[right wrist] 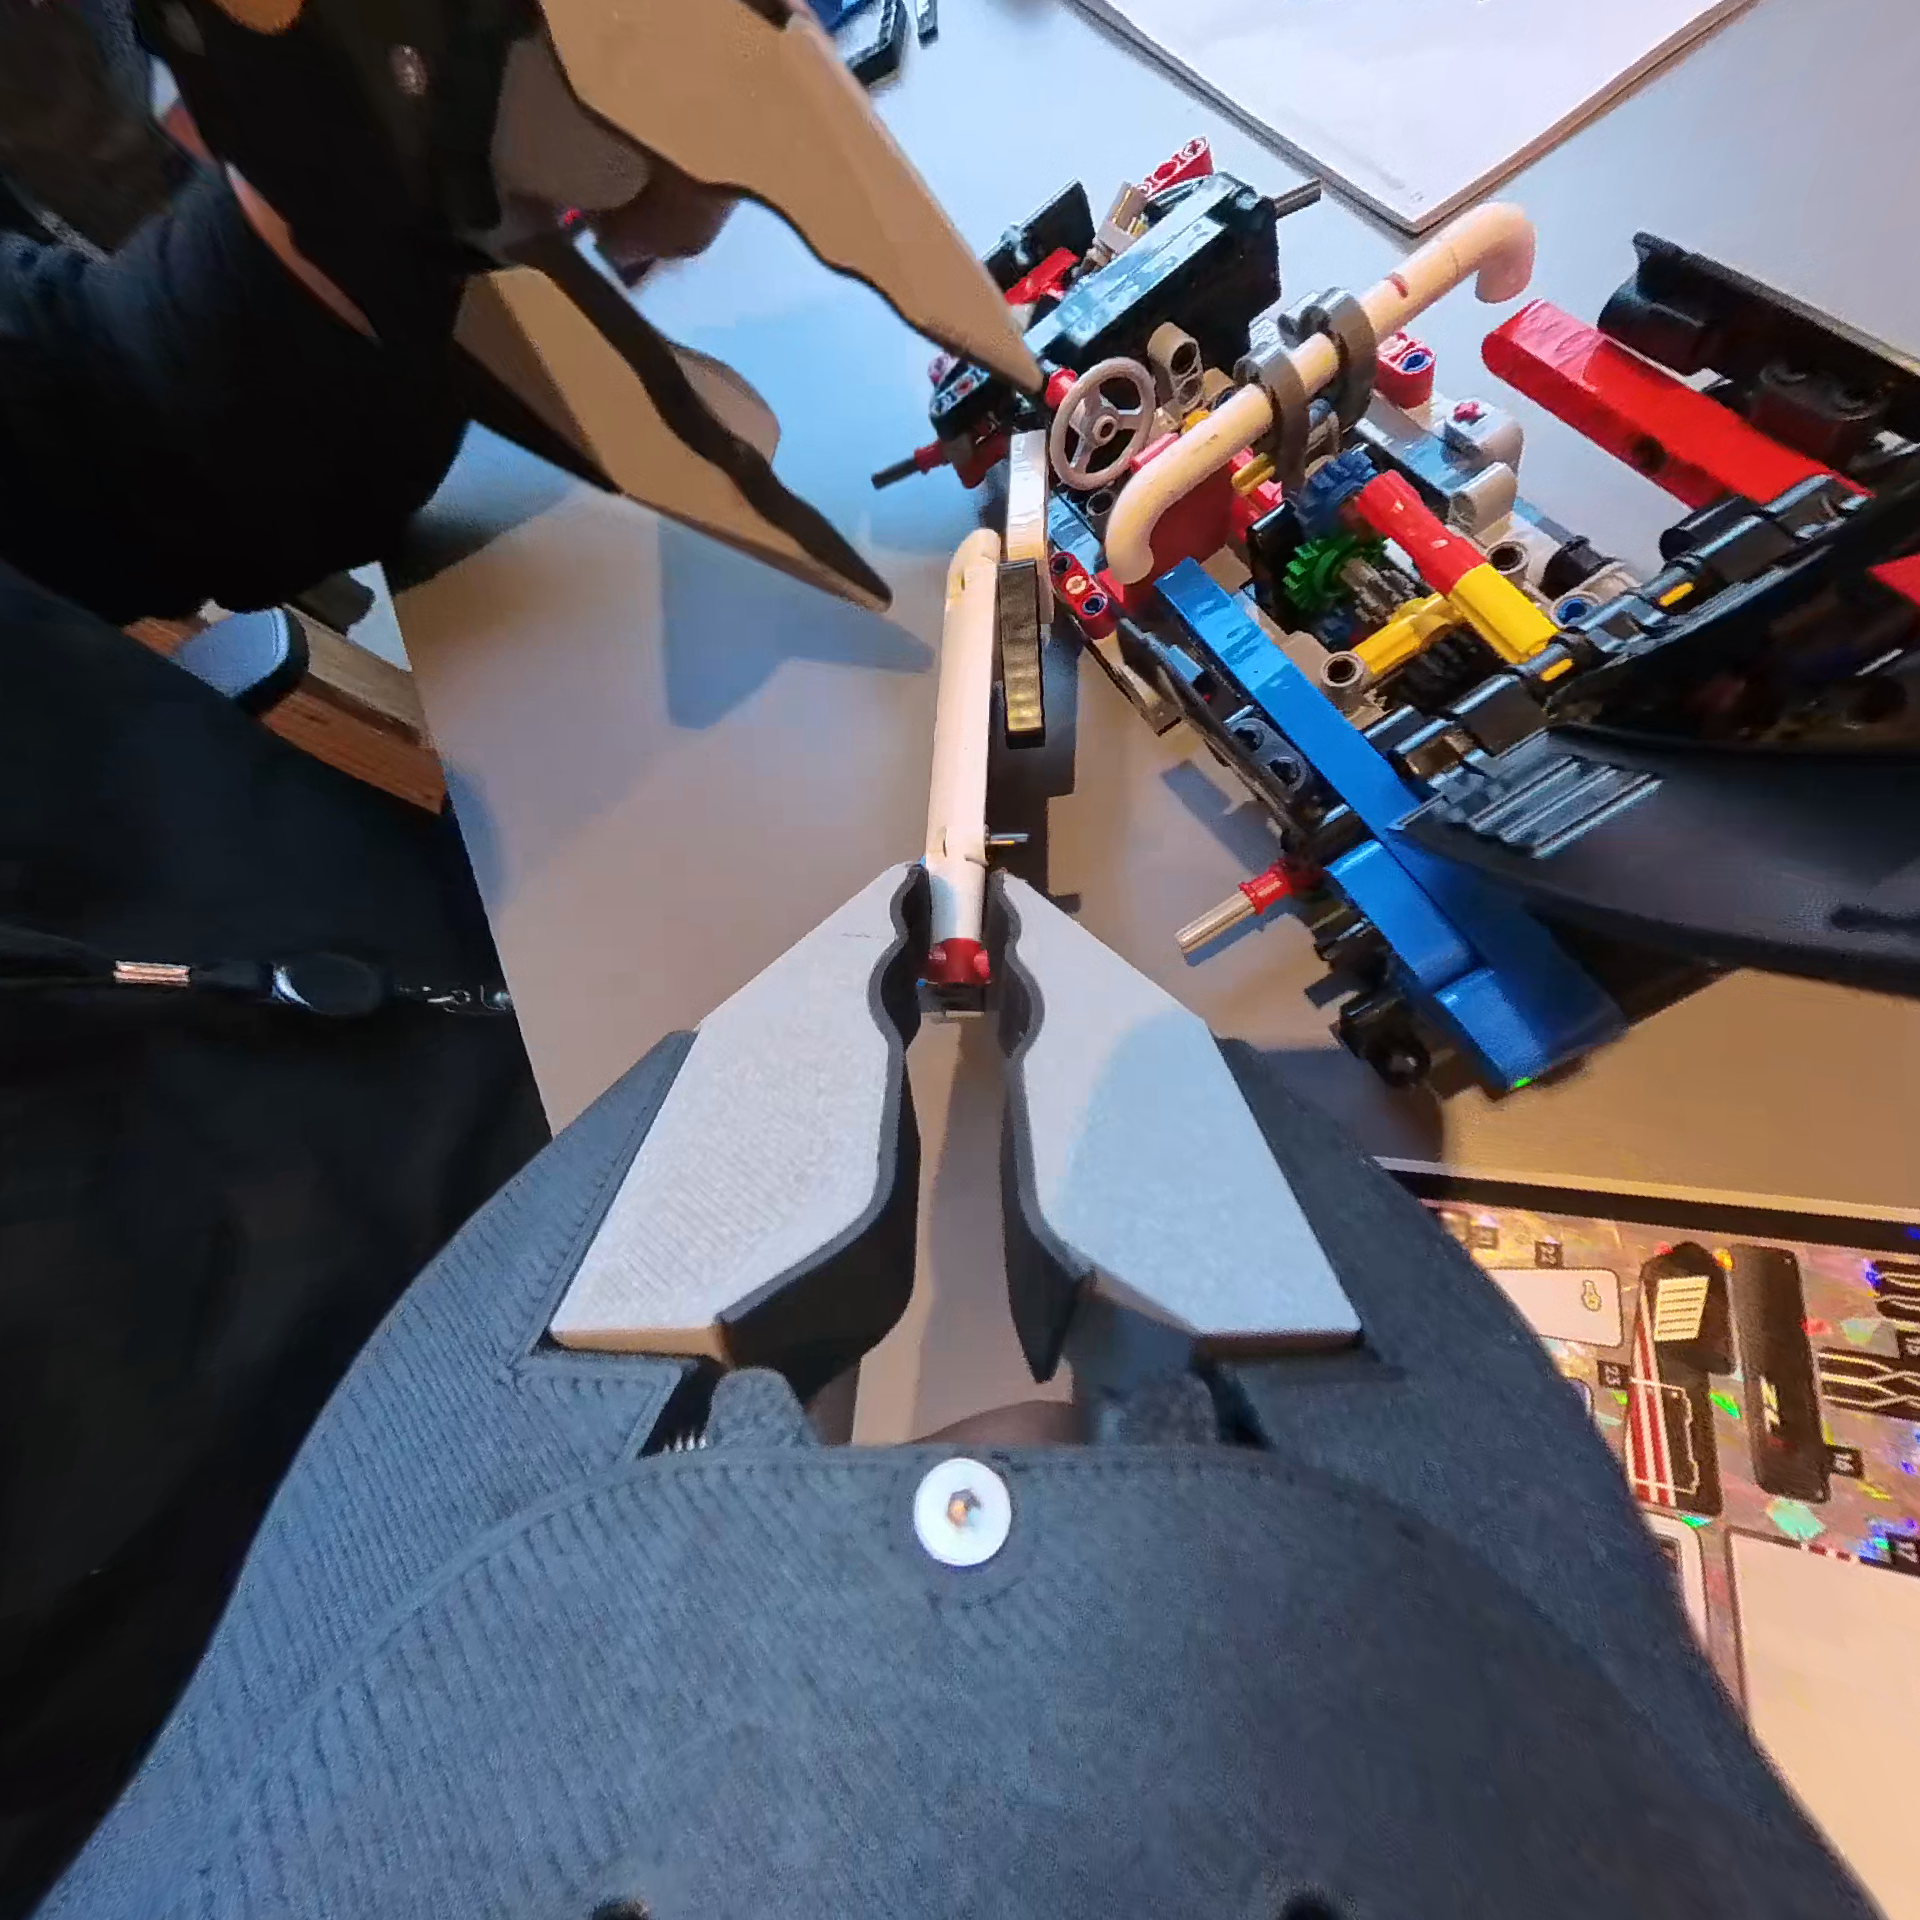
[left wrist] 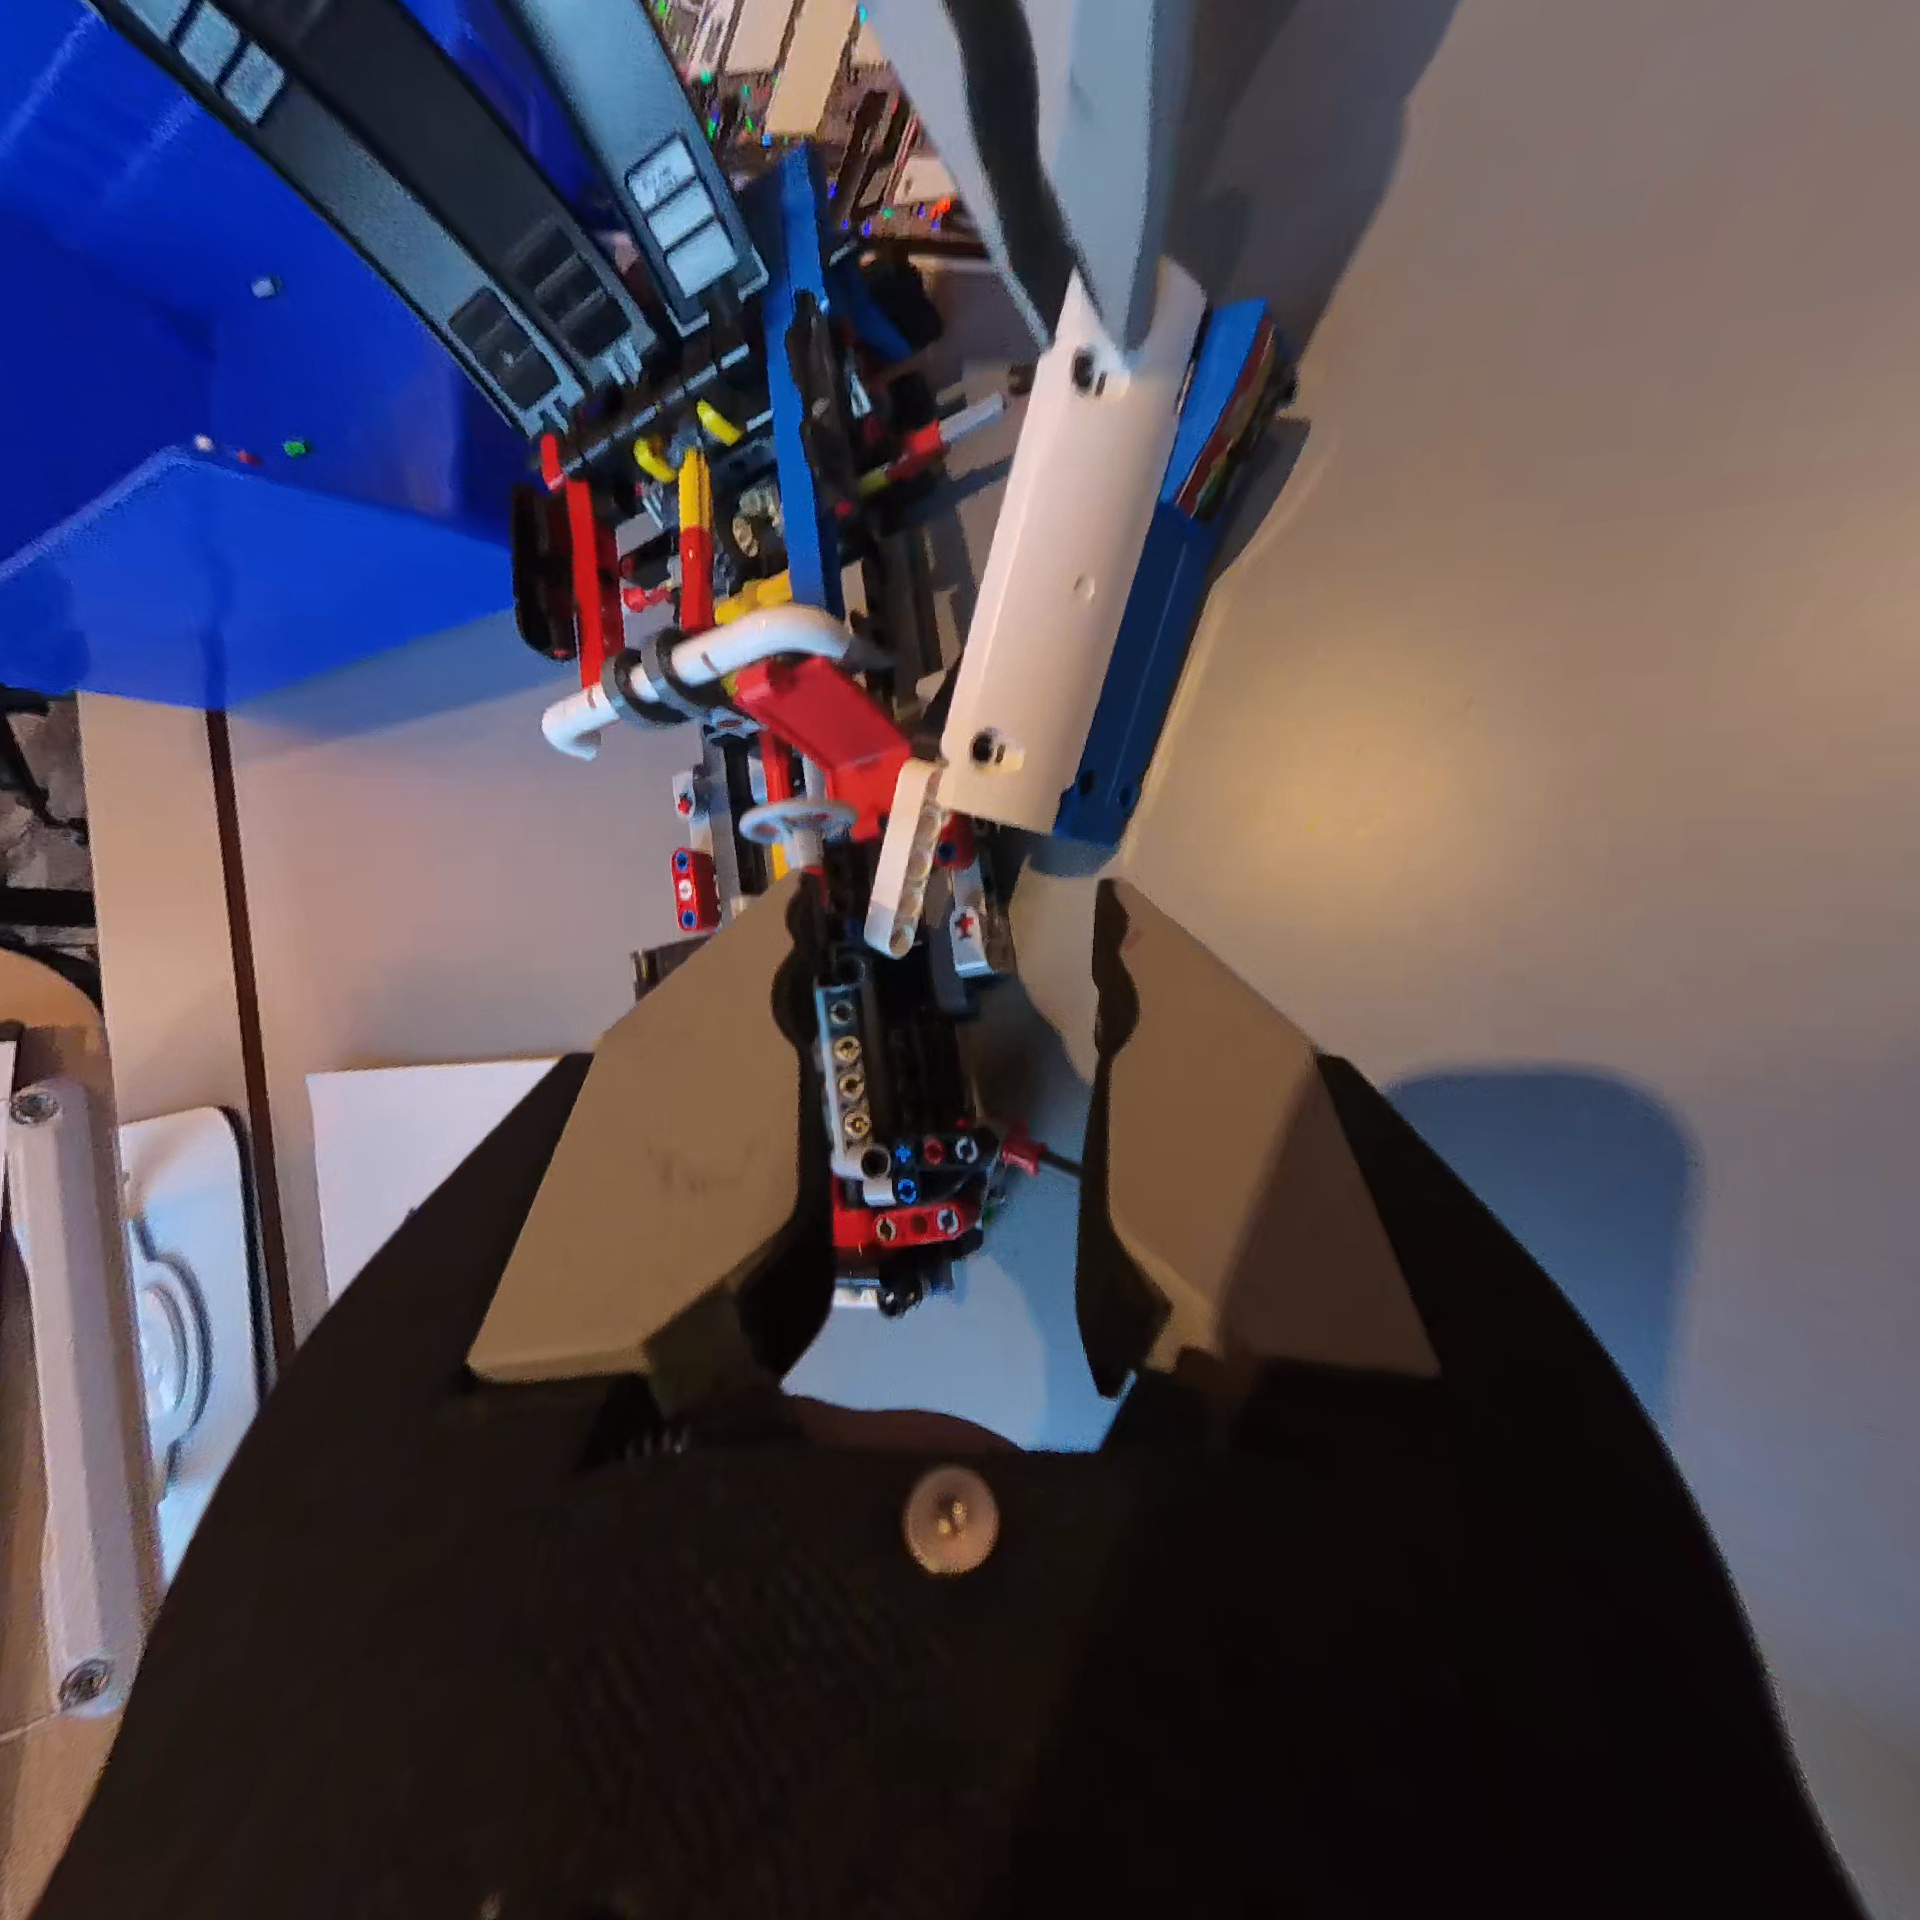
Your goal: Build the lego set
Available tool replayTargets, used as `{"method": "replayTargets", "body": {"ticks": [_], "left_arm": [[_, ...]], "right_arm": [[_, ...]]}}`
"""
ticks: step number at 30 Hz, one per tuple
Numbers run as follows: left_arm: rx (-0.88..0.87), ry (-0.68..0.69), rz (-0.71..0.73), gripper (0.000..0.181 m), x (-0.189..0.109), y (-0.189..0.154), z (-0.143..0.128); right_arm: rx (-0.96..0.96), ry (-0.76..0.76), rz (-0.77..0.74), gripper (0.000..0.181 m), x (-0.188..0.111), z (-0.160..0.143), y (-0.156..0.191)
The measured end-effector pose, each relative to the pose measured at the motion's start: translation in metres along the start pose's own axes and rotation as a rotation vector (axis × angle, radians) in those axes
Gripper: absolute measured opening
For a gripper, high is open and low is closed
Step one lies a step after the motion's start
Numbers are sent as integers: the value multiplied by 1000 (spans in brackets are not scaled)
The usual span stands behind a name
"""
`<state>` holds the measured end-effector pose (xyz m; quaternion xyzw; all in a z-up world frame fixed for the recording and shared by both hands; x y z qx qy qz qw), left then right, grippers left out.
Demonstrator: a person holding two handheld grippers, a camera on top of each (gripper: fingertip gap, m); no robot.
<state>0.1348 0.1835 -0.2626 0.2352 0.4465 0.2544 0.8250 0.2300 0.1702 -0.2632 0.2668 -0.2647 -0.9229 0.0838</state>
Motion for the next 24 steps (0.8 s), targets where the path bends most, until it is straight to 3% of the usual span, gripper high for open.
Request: {"method": "replayTargets", "body": {"ticks": [3, 8, 16, 20, 24], "left_arm": [[16, 21, 15, 44, 2, -3, -5], [-42, 51, 15, 50, 10, -9, -4], [-158, -17, 49, 48, -7, -11, 3], [-321, 66, 80, 41, -3, -6, -10], [-399, 48, 80, 39, -5, -8, -12]], "right_arm": [[-18, 26, -23, 8, 0, -3, -4], [-37, 45, -57, 8, 0, -2, -8], [96, -96, 72, 6, -8, 5, 4], [88, -69, 39, 6, -7, 0, 5], [49, -43, 0, 6, -3, -6, 4]]}}
Point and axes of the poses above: each gripper's, where its closed fingertips meet, x out along the fingers, z out of its top, y = z × x across the jaws, the point moved 1 cm from there along -x, back along the fingers, and after that the axes turned 13 degrees about z, right-handed, at the moved point
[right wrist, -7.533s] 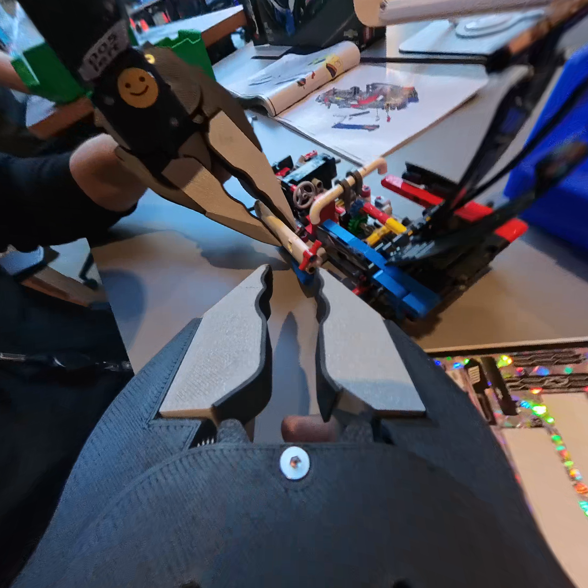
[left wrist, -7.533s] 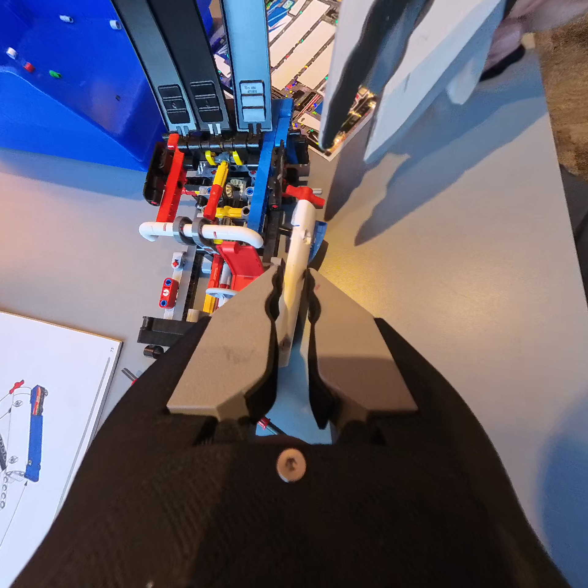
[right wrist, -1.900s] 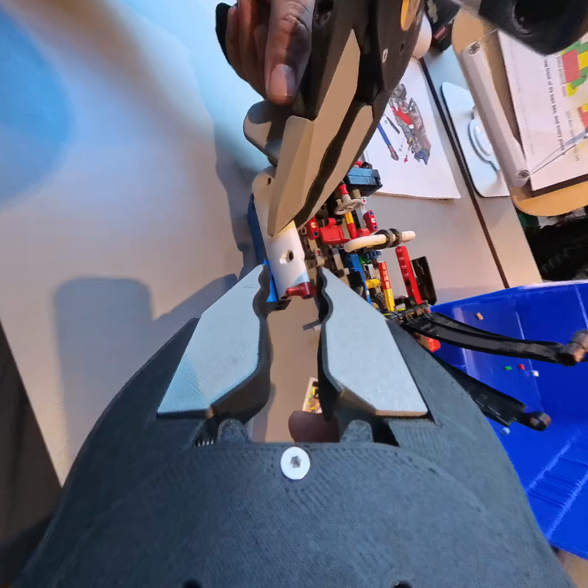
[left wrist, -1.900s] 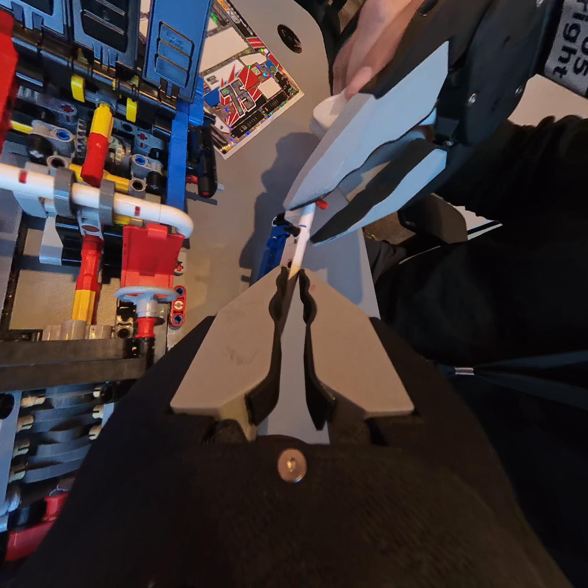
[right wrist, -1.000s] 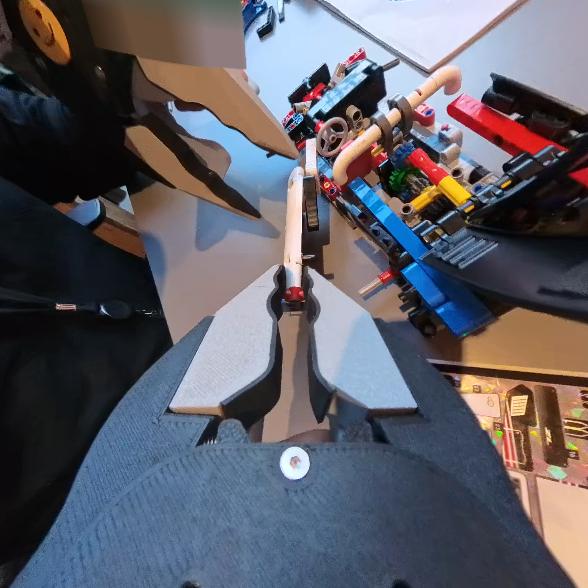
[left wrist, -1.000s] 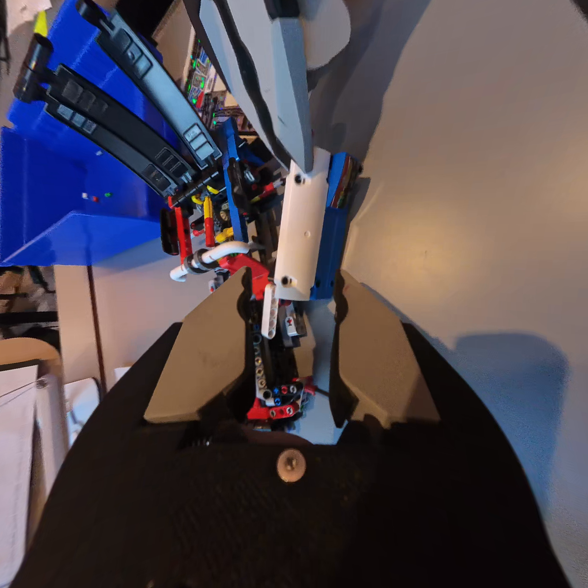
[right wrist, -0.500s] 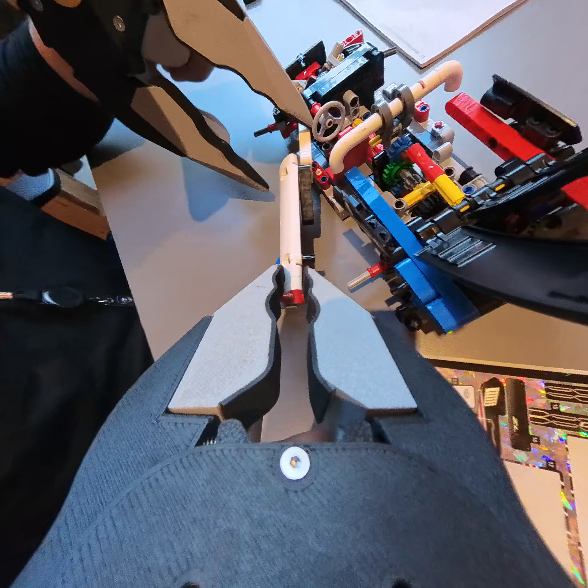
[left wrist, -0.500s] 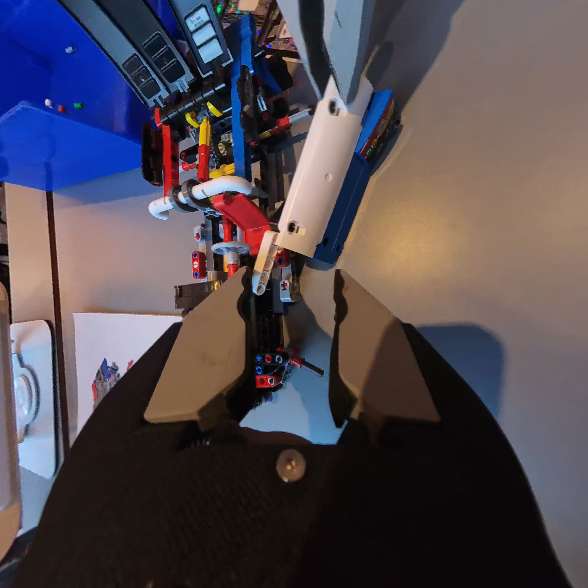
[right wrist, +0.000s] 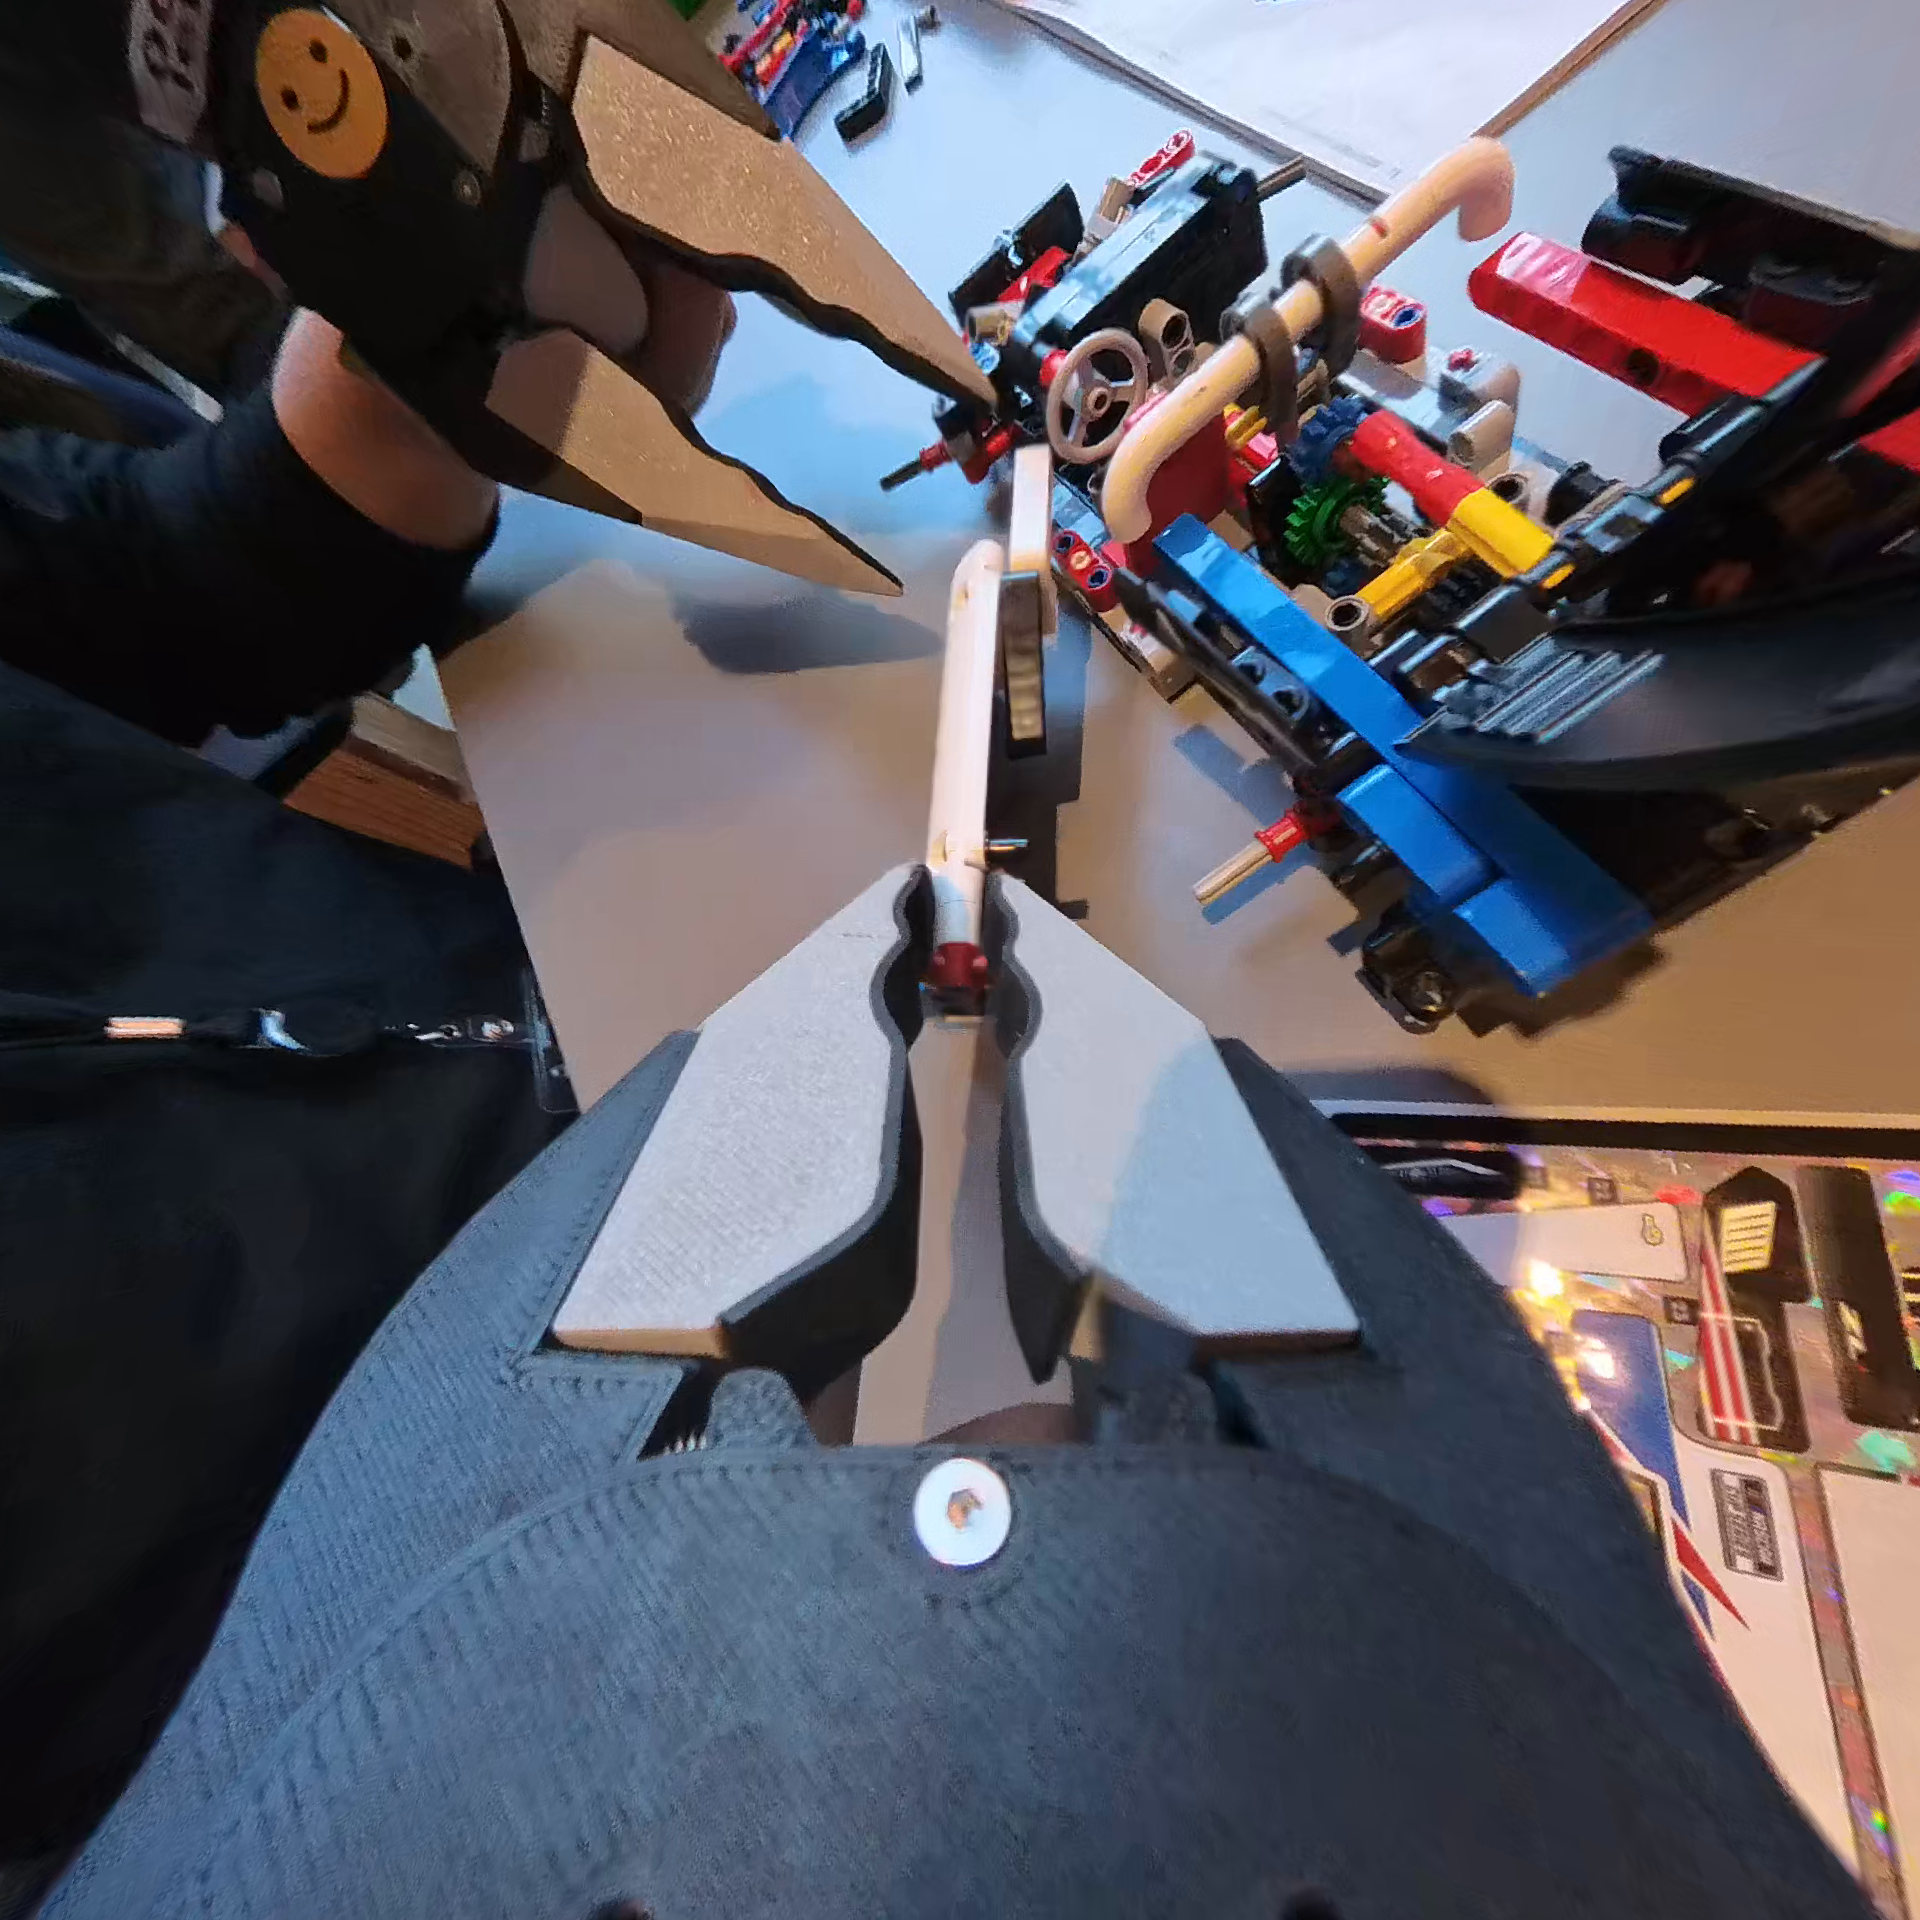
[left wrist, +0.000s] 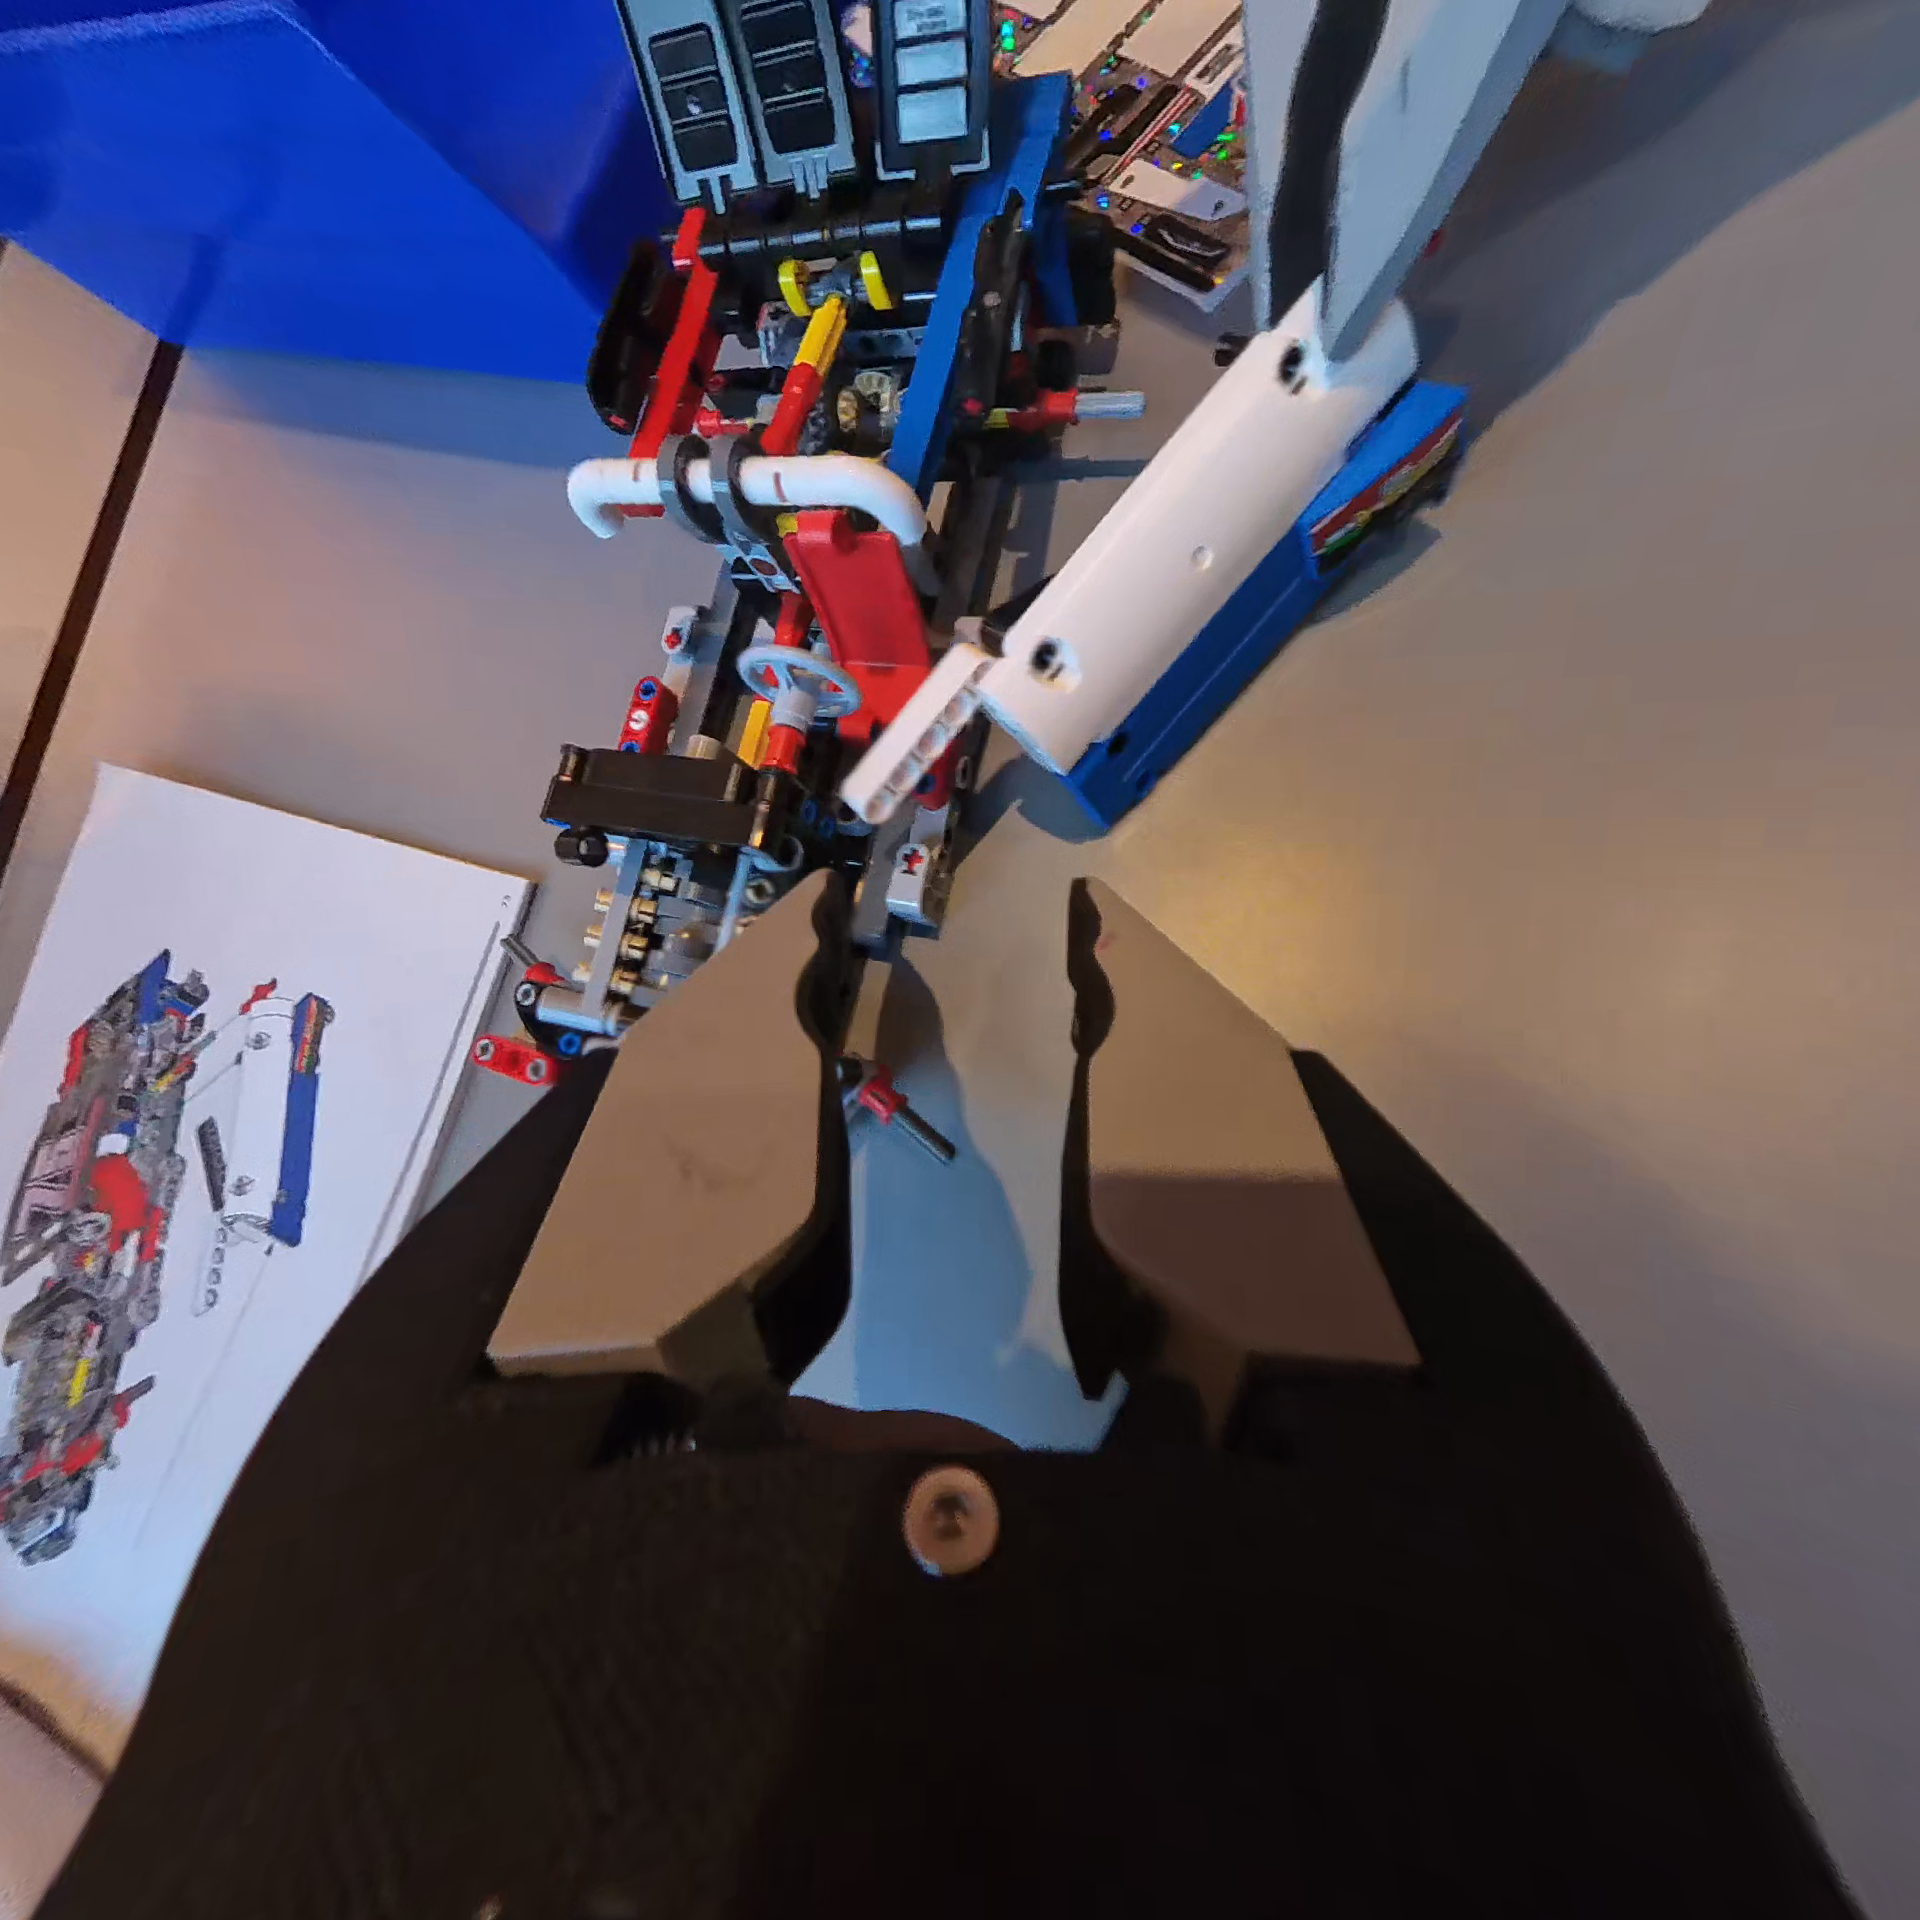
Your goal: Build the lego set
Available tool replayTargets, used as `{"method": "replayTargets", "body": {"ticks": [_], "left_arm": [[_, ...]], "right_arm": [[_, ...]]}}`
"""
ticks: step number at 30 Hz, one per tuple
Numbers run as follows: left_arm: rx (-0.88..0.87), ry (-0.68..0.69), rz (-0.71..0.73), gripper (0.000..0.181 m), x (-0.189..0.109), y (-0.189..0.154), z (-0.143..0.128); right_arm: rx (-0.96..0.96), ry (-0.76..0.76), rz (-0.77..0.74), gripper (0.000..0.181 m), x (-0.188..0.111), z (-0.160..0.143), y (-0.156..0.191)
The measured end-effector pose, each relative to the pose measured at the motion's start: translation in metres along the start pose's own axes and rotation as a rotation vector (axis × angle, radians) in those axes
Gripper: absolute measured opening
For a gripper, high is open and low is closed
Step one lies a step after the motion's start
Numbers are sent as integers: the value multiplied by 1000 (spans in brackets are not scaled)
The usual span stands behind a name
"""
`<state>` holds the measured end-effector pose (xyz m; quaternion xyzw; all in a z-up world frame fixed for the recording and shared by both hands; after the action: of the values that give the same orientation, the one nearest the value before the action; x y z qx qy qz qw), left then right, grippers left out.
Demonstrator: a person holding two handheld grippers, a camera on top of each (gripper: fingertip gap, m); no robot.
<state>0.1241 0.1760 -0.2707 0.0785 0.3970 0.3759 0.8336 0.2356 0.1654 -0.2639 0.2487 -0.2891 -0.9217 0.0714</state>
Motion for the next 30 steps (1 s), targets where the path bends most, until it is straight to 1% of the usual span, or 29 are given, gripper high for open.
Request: {"method": "replayTargets", "body": {"ticks": [6, 9, 11, 14, 16, 17, 20, 22, 23, 25, 30], "left_arm": [[-47, -37, -29, 40, -5, -11, -10], [-171, -21, 17, 35, -2, -4, -16], [-218, -26, -19, 36, 0, -8, -13], [-196, -22, -12, 39, -1, -9, -15], [-164, -28, 47, 40, 0, -4, -20], [-156, -18, 51, 43, 1, -4, -24], [-192, -54, 35, 47, -3, -1, -19], [-195, -122, 23, 47, -6, 2, -13], [-195, -137, 40, 43, -6, 6, -14], [-192, -125, 57, 45, -3, 11, -17], [-203, -151, 37, 46, -5, 12, -15]], "right_arm": [[-107, 31, -42, 6, 4, -2, 1], [-118, 38, -53, 6, 4, -2, 0], [-130, 43, -63, 6, 4, -2, 0], [-152, 41, -64, 6, 5, 0, -1], [-178, 47, -45, 6, 8, 1, 0], [-192, 52, -43, 6, 8, 2, -1], [-244, 69, -55, 6, 8, 6, -5], [-290, 94, -72, 6, 8, 8, -7], [-318, 110, -78, 6, 8, 8, -8], [-356, 133, -77, 6, 9, 10, -10], [-414, 192, -55, 6, 11, 13, -9]]}}
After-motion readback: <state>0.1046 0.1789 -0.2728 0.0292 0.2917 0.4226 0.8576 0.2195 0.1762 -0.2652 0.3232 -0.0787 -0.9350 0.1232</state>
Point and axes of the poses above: each gripper's, where its closed fingertips meet, x out along the fingers, z out of its top, y = z × x across the jaws, the point moved 1 cm from there along -x, back along the fingers, and after that the axes turned 13 degrees about z, right-handed, at the moved point
